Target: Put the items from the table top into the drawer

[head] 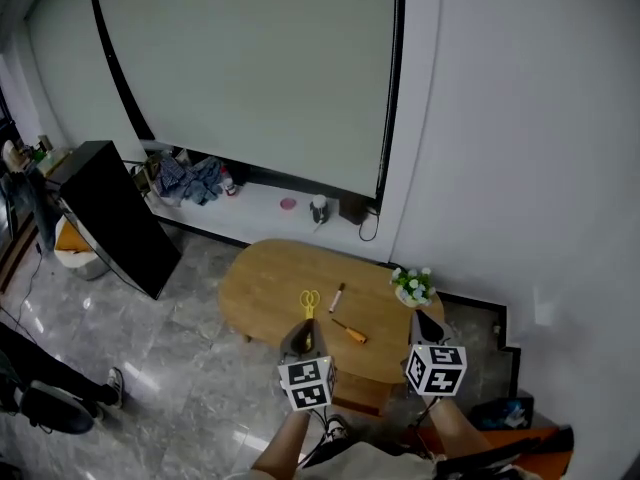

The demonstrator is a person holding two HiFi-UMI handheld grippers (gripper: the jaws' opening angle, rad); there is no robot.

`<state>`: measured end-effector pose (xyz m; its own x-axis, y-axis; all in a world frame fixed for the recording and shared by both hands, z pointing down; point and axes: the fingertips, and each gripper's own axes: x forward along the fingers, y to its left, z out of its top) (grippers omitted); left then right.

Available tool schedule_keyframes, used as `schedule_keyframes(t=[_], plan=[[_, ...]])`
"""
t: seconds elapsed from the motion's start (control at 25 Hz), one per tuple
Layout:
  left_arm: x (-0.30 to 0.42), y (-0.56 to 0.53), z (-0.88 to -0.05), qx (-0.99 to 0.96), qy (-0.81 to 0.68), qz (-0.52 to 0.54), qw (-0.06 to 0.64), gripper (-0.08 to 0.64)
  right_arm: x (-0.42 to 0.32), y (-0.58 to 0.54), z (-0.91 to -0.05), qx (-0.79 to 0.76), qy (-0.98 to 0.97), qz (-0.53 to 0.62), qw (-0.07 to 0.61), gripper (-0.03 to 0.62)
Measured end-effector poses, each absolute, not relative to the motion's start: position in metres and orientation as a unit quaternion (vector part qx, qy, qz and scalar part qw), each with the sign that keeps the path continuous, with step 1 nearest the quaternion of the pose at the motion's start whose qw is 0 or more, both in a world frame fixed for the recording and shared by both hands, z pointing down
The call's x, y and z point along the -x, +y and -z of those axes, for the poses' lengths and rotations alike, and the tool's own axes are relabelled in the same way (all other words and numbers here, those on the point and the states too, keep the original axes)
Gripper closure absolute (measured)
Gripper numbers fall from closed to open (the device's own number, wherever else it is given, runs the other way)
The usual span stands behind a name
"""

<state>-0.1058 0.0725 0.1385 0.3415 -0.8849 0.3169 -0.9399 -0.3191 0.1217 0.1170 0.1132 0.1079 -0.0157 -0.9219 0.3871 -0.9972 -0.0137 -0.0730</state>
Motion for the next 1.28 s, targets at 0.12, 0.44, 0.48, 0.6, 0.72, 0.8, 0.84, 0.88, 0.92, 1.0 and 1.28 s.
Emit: schedule_keyframes(t=[0.12,0.44,0.48,0.6,0.72,0.8,0.84,0.88,0.92,1.0,1.28], plan=[[0.111,0.053,-0.146,-0.799,-0.575,-0.099,0.144,0.551,-0.13,0.095,-0.116,-0.693,-0.69,-0.166,0.131,0.6],[0.114,0.024,-0.167,-0.753,-0.626,-0.113,0.169,0.551,-0.141,0.031,-0.135,-0.656,-0.724,-0.153,0.15,0.6],[0.112,0.024,-0.169,-0.75,-0.628,-0.113,0.172,0.551,-0.138,0.025,-0.137,-0.649,-0.73,-0.153,0.153,0.6],[0.108,0.021,-0.18,-0.743,-0.634,-0.124,0.175,0.551,-0.136,0.01,-0.145,-0.631,-0.743,-0.152,0.162,0.6],[0.103,0.016,-0.203,-0.732,-0.639,-0.138,0.19,0.551,-0.139,-0.002,-0.168,-0.621,-0.747,-0.167,0.169,0.6],[0.101,0.016,-0.23,-0.723,-0.64,-0.156,0.208,0.551,-0.141,-0.008,-0.19,-0.617,-0.745,-0.183,0.174,0.6],[0.101,0.017,-0.246,-0.72,-0.639,-0.165,0.215,0.551,-0.141,-0.01,-0.203,-0.615,-0.744,-0.191,0.178,0.6],[0.101,0.018,-0.262,-0.717,-0.638,-0.173,0.221,0.551,-0.139,-0.011,-0.217,-0.613,-0.743,-0.198,0.183,0.6],[0.102,0.019,-0.277,-0.715,-0.636,-0.18,0.228,0.551,-0.137,-0.013,-0.231,-0.61,-0.743,-0.205,0.187,0.6],[0.105,0.019,-0.309,-0.708,-0.636,-0.192,0.237,0.551,-0.131,-0.019,-0.262,-0.601,-0.744,-0.219,0.192,0.6],[0.106,0.008,-0.421,-0.693,-0.635,-0.209,0.27,0.551,-0.119,-0.024,-0.378,-0.578,-0.739,-0.261,0.228,0.6]])
